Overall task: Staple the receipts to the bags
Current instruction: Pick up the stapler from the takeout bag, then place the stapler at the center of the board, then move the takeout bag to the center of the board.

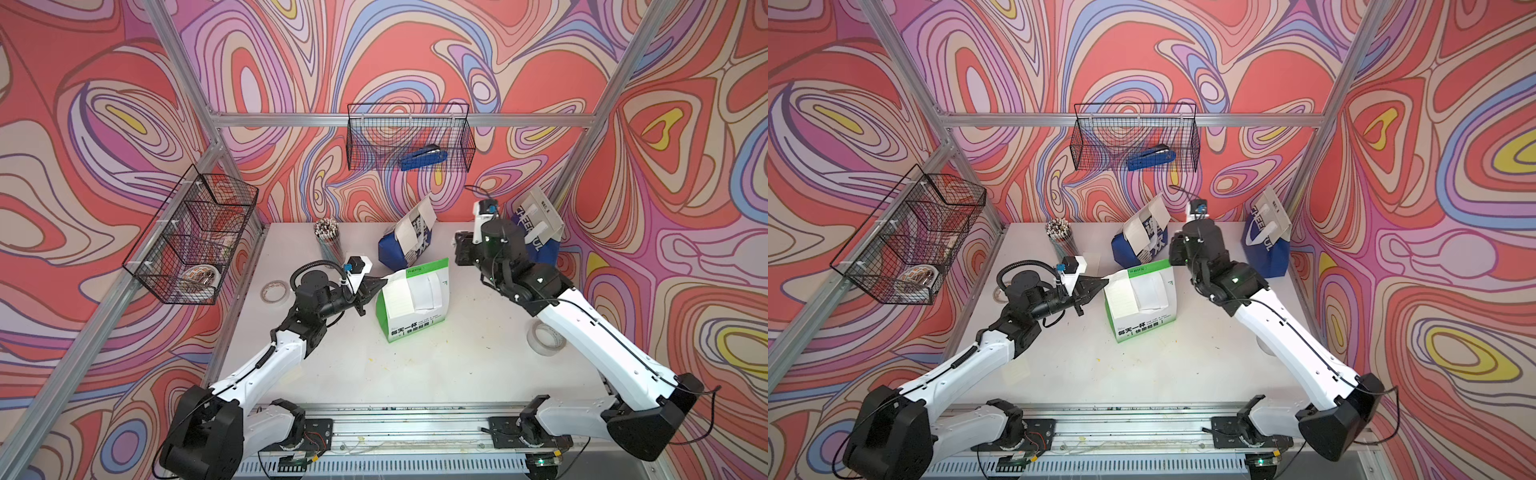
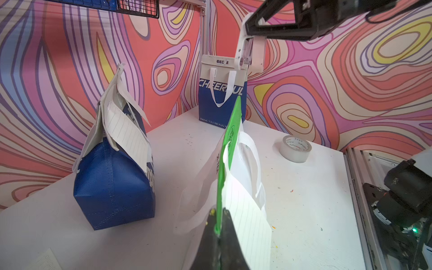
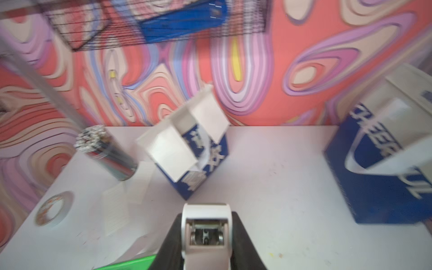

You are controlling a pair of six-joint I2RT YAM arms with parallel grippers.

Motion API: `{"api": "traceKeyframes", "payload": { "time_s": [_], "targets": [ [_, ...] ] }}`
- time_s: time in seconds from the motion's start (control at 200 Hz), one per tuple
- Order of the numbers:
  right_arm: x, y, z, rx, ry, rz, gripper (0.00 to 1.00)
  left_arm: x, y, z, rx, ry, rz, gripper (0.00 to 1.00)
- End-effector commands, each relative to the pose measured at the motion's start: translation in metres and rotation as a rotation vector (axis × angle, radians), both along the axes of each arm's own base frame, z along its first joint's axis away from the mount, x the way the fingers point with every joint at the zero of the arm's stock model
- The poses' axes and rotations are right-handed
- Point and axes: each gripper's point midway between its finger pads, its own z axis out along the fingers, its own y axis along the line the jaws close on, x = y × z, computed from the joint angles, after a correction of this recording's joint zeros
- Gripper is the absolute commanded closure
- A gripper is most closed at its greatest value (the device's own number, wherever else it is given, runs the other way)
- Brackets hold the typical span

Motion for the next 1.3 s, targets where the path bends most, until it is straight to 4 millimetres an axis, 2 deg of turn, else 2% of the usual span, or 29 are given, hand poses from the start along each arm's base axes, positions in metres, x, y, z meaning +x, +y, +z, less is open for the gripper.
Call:
{"api": "traceKeyframes", "payload": {
  "time_s": [0.0,0.075,0.145,0.225,0.366,0.531,0.691,0.816,0.967,1.077,1.192,1.297],
  "targets": [
    [-0.012,-0.053,-0.075,-0.009,0.297,-0.165,0.87,0.0,0.002,0.005,0.008,-0.003,0.016,1.0],
    [-0.021,-0.066,-0.126,0.075,0.498,-0.183,0.88,0.002,0.002,0.009,0.004,-0.004,0.022,1.0],
    [-0.032,-0.061,-0.173,0.141,0.678,-0.114,0.86,0.003,0.002,0.012,0.0,-0.006,0.027,1.0],
    [-0.046,-0.059,-0.216,0.147,0.835,-0.07,0.86,0.001,0.001,0.015,-0.005,-0.021,0.015,1.0],
    [-0.064,-0.062,-0.267,0.086,1.017,-0.062,0.86,0.001,0.0,0.022,-0.027,-0.028,0.011,1.0],
    [-0.073,-0.067,-0.304,0.049,1.088,-0.078,0.86,0.003,0.004,0.041,-0.078,-0.073,0.039,1.0],
    [-0.077,-0.064,-0.331,0.064,1.134,-0.075,0.86,0.005,0.0,0.055,-0.096,-0.091,0.019,1.0],
    [-0.079,-0.064,-0.34,0.062,1.147,-0.078,0.85,0.012,-0.005,0.065,-0.134,-0.095,0.005,1.0],
    [-0.078,-0.066,-0.345,0.06,1.133,-0.093,0.72,0.02,-0.021,0.08,-0.173,-0.126,-0.036,1.0],
    [-0.075,-0.067,-0.348,0.064,1.117,-0.109,0.63,0.029,-0.038,0.084,-0.16,-0.145,-0.058,1.0],
    [-0.067,-0.073,-0.336,0.067,1.043,-0.154,0.47,0.041,-0.052,0.087,-0.161,-0.154,-0.052,1.0],
    [-0.055,-0.079,-0.31,0.082,0.914,-0.196,0.39,0.055,-0.065,0.088,-0.164,-0.154,-0.026,1.0]
  ]
}}
